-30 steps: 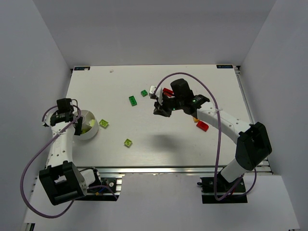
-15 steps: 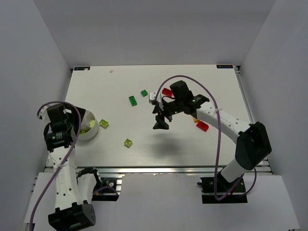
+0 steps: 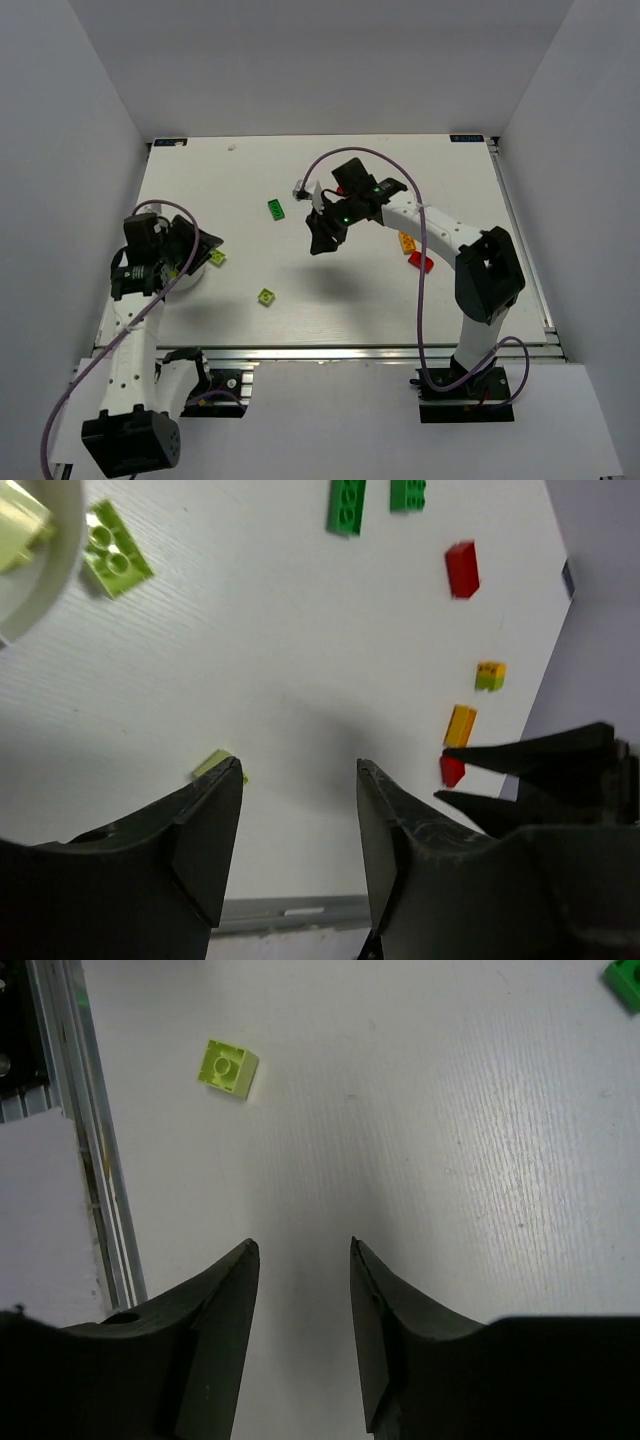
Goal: Sort the legos into containers by color
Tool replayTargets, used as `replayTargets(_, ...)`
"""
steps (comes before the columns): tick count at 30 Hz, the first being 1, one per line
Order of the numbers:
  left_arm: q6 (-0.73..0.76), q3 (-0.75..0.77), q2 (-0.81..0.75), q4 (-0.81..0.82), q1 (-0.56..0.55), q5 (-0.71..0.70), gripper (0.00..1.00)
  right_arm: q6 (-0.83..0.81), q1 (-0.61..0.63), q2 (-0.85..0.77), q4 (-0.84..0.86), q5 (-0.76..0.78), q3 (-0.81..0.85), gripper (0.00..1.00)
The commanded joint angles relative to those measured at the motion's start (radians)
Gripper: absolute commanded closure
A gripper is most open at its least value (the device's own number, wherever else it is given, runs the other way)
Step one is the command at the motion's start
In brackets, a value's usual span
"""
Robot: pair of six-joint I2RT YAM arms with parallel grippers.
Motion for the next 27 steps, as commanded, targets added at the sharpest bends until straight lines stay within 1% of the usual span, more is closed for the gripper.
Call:
replayTargets(1,0.022,0.047,0.036,-0.030,-0.111,-0.056,0.41,0.066,0.003,-0.023,-0.009,0.046,0.016,0.52)
replayTargets(2,-0.003,0.063,0.051,-0.033,-0.204,-0.136,0.37,0.072,0.004,-0.024,-0.007,0.061,0.015,0.48)
replayTargets(3,-0.015,0.070,0.070,-0.036,-0.251,-0.174,0.36,0.075,0.004,-0.024,0.001,0.069,0.013,0.41)
replayTargets(4,-0.030,0.078,0.108,-0.037,-0.326,-0.249,0.33,0.084,0.004,-0.026,0.004,0.079,0.013,0.25)
replayTargets(5,-0.055,0.098,0.131,-0.042,-0.360,-0.289,0.32,0.090,0.003,-0.032,0.013,0.110,0.010,0.13)
replayTargets(6,-0.061,0.113,0.154,-0.060,-0.395,-0.326,0.30,0.092,0.004,-0.033,0.017,0.119,0.007,0.11)
replayTargets(7,-0.067,0.127,0.177,-0.071,-0.449,-0.377,0.30,0.106,0.004,-0.037,0.034,0.136,0.003,0.11)
replayTargets(8,-0.075,0.139,0.218,-0.082,-0.467,-0.440,0.29,0.109,0.003,-0.040,0.037,0.147,0.001,0.11)
replayTargets(9,-0.078,0.162,0.237,-0.095,-0.496,-0.461,0.28,0.107,0.001,-0.040,0.031,0.138,-0.001,0.11)
replayTargets(12,-0.080,0.201,0.288,-0.114,-0.523,-0.523,0.28,0.100,-0.003,-0.041,0.013,0.050,-0.005,0.11)
replayTargets(14,-0.074,0.218,0.312,-0.126,-0.533,-0.555,0.27,0.113,-0.005,-0.046,0.008,-0.003,-0.020,0.16)
replayTargets(15,-0.072,0.225,0.317,-0.135,-0.533,-0.563,0.27,0.124,-0.003,-0.049,0.014,-0.004,-0.028,0.19)
replayTargets(16,-0.072,0.225,0.317,-0.132,-0.533,-0.567,0.27,0.139,-0.005,-0.052,0.034,0.007,-0.042,0.26)
replayTargets(18,-0.072,0.221,0.314,-0.119,-0.535,-0.575,0.27,0.182,-0.008,-0.050,0.050,0.091,-0.045,0.37)
replayTargets(19,-0.074,0.209,0.311,-0.109,-0.535,-0.578,0.27,0.196,-0.011,-0.046,0.057,0.134,-0.045,0.47)
replayTargets(20,-0.078,0.203,0.308,-0.091,-0.533,-0.583,0.27,0.230,-0.026,-0.046,0.071,0.220,-0.045,0.52)
replayTargets(22,-0.089,0.189,0.305,-0.076,-0.533,-0.595,0.27,0.258,-0.057,-0.043,0.083,0.283,-0.045,0.52)
replayTargets(23,-0.103,0.181,0.302,-0.060,-0.533,-0.600,0.27,0.267,-0.098,-0.043,0.083,0.332,-0.044,0.52)
replayTargets(24,-0.109,0.176,0.300,-0.051,-0.533,-0.609,0.27,0.270,-0.118,-0.041,0.082,0.346,-0.044,0.52)
replayTargets(27,-0.127,0.155,0.286,-0.025,-0.533,-0.618,0.27,0.268,-0.197,-0.044,0.074,0.447,-0.050,0.49)
